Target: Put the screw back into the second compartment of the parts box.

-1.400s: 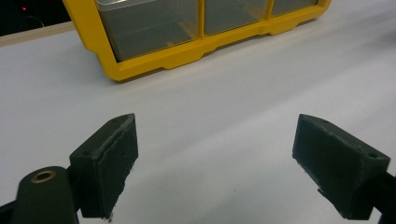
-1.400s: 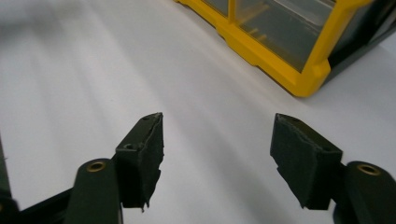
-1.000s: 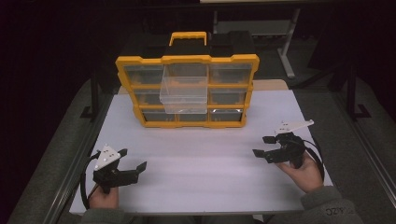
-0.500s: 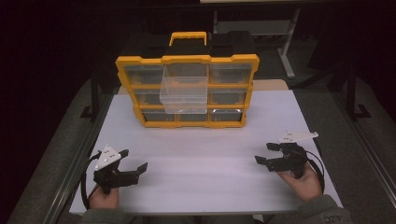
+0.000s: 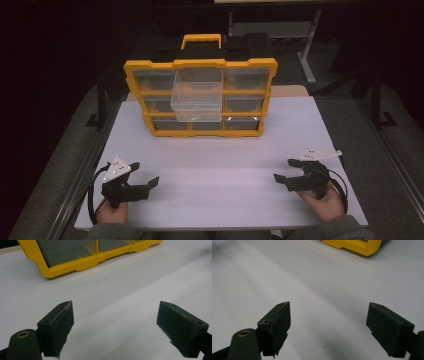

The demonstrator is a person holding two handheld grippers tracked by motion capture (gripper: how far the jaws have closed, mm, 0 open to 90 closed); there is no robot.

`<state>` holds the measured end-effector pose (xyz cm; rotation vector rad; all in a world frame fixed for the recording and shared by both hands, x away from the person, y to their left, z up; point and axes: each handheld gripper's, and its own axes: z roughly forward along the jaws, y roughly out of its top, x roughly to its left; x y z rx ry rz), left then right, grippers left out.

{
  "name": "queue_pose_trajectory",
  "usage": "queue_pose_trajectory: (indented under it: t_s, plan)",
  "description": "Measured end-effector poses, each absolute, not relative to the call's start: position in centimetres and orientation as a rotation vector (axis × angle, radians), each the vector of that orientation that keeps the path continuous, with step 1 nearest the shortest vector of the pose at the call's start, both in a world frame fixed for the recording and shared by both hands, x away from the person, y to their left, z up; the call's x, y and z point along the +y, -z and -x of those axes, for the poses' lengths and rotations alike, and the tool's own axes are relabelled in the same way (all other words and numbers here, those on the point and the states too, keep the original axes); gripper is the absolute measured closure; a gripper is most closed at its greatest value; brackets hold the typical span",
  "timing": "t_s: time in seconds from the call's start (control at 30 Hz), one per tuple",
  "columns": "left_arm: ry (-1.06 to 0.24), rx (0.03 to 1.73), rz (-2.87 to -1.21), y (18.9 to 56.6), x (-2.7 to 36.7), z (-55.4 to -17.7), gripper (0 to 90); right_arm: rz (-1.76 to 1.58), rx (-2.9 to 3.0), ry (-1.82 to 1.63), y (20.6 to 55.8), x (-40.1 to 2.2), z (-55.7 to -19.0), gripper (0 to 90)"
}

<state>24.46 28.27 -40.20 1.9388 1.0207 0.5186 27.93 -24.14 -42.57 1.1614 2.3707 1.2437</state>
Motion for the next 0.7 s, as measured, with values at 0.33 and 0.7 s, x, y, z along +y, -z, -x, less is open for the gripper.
queue_pose_trajectory:
  t_s: [0.33,0.7]
  plan:
    - [-0.503,1.031,-1.918,40.48,28.21,-24.61,13.9,-1.162,2.345,-1.267,42.48,-24.31,-27.55,13.9]
    - [-0.511,1.033,-1.927,40.44,28.32,-24.60,13.9,-1.131,2.344,-1.269,42.19,-23.92,-27.31,13.7]
